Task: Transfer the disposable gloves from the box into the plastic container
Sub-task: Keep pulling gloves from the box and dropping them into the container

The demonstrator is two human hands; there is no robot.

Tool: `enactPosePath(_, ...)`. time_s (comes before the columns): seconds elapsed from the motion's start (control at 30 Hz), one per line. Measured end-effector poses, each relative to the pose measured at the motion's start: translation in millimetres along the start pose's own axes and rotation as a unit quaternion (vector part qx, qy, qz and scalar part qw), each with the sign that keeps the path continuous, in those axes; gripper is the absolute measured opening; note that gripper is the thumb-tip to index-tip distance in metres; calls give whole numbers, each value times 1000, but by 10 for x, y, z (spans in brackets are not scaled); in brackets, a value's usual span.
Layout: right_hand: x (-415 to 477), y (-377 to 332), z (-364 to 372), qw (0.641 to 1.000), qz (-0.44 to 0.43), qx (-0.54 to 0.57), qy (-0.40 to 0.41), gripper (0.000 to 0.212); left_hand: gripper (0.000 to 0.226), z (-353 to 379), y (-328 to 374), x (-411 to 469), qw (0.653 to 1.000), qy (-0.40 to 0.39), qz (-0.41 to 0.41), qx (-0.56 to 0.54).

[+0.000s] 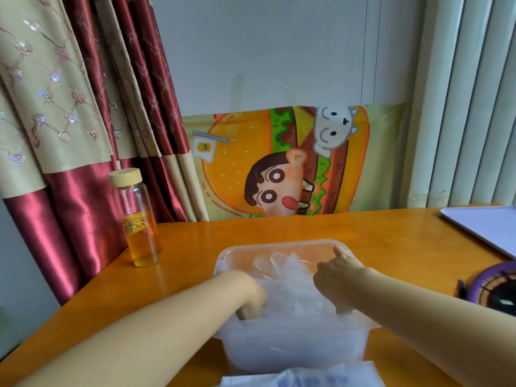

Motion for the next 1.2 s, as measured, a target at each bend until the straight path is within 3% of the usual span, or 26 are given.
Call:
enactPosePath(0.1,-163,141,-148,998,4,42,56,46,62,-117,-101,-173,995,46,16,-88)
enactPosePath(0.2,-393,289,-298,985,15,118,127,41,73,-226,-190,-478,984,72,52,-156)
enactPosePath(0.37,-923,253,-485,926,-16,261,273,24,52,-146,-356,-833,937,181,92,-284)
enactPosePath(0.43,-1141,93,-496,924,-69,274,258,23,46,-50,-378,-922,913,242,93,-315)
enactPosePath(0.5,-1263,-107,-447,935,-129,272,187,30,42,7,-349,-1022,885,329,106,-311)
enactPosePath(0.6,-1322,-322,-300,953,-140,251,95,55,33,34,-121,-1254,808,460,183,-319)
enactPosePath(0.67,-1311,-370,-225,964,-106,235,72,64,29,86,105,-1327,806,459,223,-299)
enactPosePath(0.8,-1264,-421,-114,970,-77,227,39,60,55,401,469,-1171,908,285,212,-223)
enactPosePath(0.87,-1273,-422,-123,969,-68,232,55,49,60,524,526,-1114,931,230,200,-202)
enactPosePath(1.0,-1293,-465,-103,971,-62,215,81,23,21,547,556,-1058,924,262,211,-180)
enactPosePath(1.07,-1345,-453,-149,963,-74,245,82,18,13,486,514,-1074,908,284,210,-224)
enactPosePath(1.2,-1411,-118,-375,904,-80,407,100,21,8,237,180,-1274,827,335,218,-396)
Point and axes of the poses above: each hand's wrist, its own x-axis towards the middle knuckle, its own z-axis out of the palm, y = z × x, the point moved 3 cm from there along x, towards the middle knuckle, and after that the axes turned 7 degrees about -x, right-handed, at the moved point
